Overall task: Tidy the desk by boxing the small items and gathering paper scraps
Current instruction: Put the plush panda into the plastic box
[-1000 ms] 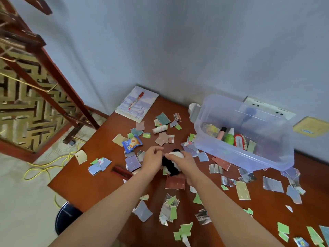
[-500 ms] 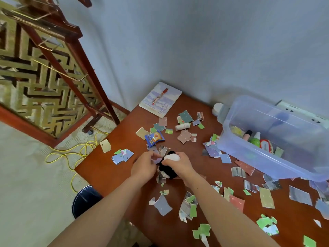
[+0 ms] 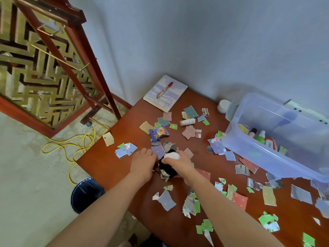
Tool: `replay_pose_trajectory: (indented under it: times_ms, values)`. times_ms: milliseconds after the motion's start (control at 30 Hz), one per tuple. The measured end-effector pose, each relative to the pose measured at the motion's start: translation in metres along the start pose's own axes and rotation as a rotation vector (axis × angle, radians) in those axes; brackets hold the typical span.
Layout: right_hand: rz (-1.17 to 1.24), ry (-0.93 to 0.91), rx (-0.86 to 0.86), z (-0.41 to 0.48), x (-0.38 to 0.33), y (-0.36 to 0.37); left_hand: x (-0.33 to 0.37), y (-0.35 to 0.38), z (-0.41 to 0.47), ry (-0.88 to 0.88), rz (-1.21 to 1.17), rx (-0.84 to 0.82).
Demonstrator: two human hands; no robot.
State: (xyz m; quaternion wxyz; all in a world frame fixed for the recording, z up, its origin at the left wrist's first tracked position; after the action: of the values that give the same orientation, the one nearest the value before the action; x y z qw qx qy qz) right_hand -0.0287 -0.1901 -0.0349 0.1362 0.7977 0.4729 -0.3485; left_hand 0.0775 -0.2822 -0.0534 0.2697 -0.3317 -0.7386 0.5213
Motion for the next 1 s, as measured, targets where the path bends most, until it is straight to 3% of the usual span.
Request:
replay_pose_trajectory:
  times_ms: [333,600,700,1000]
  values:
    - [-0.025,-0.011,0.028,0.002,0.009,-0.003,-0.009,0.008,0.0,-0.035,0.0,-0.024]
    - [0.118,-0.053,0.148,-0.005,-0.016,-0.022,-0.002,-0.026,0.007,-0.241,-0.547,-0.021]
    - [0.192,-0.055,0.137,-0.012,-0.03,-0.037,0.018,-0.045,0.015,-0.204,-0.712,-0.003]
    - [0.237,-0.322,0.442,-0.047,-0.057,-0.143,0.116,-0.103,0.048,-0.032,-1.036,0.106]
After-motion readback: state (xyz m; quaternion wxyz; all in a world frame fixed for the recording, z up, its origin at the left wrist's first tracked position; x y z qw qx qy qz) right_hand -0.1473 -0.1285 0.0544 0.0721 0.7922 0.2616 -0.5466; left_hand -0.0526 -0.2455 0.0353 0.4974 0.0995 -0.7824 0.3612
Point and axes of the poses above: each hand's wrist, its own z-axis towards the middle knuckle, its own y-axis out of the palm, x = y × z, the point moved 5 cm from there along z, towards the middle knuckle, and after that the axes turned 1 degree about x, right-handed, at the moved point
